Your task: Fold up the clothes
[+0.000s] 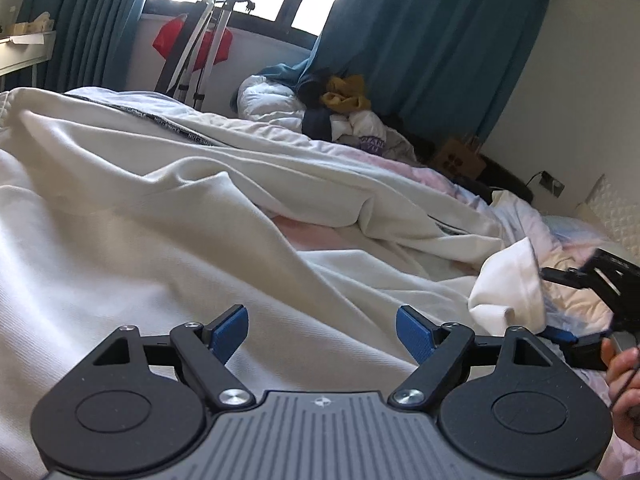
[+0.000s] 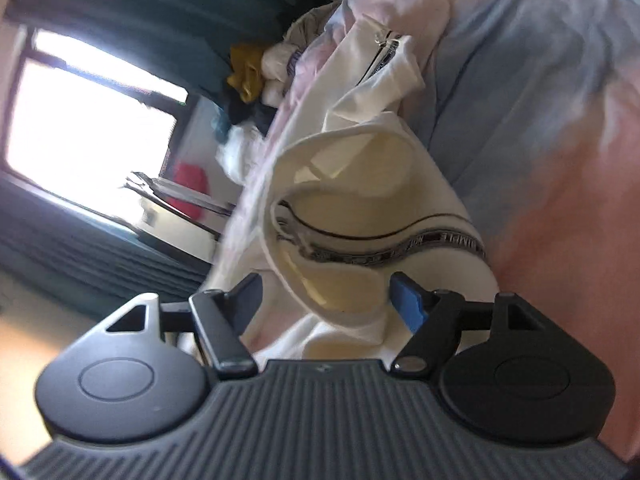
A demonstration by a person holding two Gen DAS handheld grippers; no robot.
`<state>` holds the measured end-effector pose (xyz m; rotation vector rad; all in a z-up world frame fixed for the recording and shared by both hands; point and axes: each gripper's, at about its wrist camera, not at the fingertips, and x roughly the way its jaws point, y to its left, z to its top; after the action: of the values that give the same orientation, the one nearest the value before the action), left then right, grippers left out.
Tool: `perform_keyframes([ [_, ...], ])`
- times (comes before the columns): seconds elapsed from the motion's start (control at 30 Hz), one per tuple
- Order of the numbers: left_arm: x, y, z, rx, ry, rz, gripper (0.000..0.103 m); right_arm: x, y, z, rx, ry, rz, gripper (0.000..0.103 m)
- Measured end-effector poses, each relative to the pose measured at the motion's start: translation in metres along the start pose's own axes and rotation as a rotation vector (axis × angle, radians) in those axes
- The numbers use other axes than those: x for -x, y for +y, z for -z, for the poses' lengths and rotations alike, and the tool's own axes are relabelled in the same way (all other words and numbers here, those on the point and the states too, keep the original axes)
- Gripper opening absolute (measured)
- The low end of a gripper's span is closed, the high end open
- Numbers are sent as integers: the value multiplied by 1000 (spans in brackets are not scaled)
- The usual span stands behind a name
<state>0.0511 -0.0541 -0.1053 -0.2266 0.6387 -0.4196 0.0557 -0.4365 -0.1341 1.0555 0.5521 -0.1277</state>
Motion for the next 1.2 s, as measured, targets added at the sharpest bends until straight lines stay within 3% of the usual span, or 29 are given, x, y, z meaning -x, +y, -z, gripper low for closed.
perform_keyframes([
  [0.2,-5,-2,3,-34,19,-15,83,-21,25,7,210,-13,126,73],
  [0.27,-6,-3,4,-56,22,-16,83,-24,29,9,272,-25,169,69],
  [0.3,-7,-5,3,-82,19,-16,83,-26,29,8,289,-22,179,63],
  [0.33,-7,-7,2,-112,15,-16,83,-28,29,8,305,-18,189,48],
  [0.43,-6,-6,0,-132,7,-38,83,-23,26,1,315,-21,211,22],
  [0.5,-5,-4,0,-127,14,-42,83,-12,24,-8,296,-37,227,17],
  [0.7,0,-8,0,-140,17,-28,83,51,31,-65,386,-147,311,12],
  [0.93,-4,-7,-1,-131,58,-49,83,112,28,-141,609,-222,504,11],
  [1.03,-5,-6,-2,-127,76,-58,83,112,12,-144,771,-185,615,11],
  [1.2,-8,-5,-2,-121,105,-75,83,69,-52,-97,1045,5,818,11],
])
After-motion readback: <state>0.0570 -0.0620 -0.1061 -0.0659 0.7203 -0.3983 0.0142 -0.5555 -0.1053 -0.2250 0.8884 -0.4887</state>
